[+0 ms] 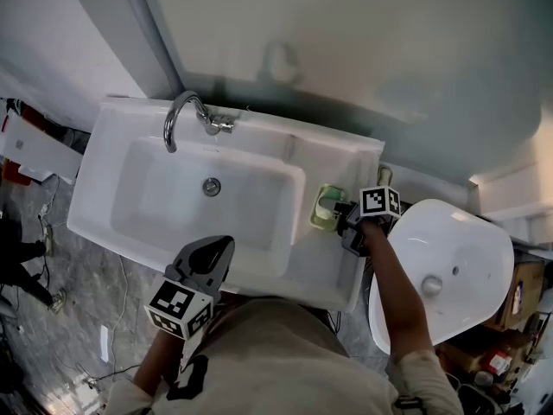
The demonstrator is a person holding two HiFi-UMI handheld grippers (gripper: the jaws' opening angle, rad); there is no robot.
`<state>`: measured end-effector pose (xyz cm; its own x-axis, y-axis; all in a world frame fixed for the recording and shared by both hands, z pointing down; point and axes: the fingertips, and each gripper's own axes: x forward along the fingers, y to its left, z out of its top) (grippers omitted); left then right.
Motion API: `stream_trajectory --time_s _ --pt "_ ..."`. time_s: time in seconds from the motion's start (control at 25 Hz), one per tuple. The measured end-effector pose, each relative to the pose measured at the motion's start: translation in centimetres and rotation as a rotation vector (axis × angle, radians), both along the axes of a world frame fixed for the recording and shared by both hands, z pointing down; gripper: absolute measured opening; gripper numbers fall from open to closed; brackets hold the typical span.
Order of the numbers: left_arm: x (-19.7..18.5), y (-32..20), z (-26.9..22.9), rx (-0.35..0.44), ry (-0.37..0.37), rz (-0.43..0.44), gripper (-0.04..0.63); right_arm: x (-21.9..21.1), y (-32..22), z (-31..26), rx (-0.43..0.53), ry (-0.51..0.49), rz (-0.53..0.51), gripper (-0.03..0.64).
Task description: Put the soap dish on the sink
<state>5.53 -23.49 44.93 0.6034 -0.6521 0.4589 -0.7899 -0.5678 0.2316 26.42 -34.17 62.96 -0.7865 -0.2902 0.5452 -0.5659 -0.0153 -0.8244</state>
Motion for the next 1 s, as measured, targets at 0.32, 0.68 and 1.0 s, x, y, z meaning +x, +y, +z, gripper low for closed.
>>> stream_trajectory --time_s 0.32,0.68,1.0 --pt "0.3 -1.0 -1.0 -0.017 0.100 -0.030 0.020 0.0 -0.2 1.0 -0.020 0.007 -0.028 0.152" --pt "0.2 -1.7 -0.7 -0.024 0.096 -0.018 0.020 1.0 -0.5 1.5 0.047 0.208 -0.085 0.213" --pt "-0.3 -1.9 -0.2 -0.022 0.102 -0.002 0.020 2.2 -0.7 1.9 0.111 0.411 -0.114 0.292"
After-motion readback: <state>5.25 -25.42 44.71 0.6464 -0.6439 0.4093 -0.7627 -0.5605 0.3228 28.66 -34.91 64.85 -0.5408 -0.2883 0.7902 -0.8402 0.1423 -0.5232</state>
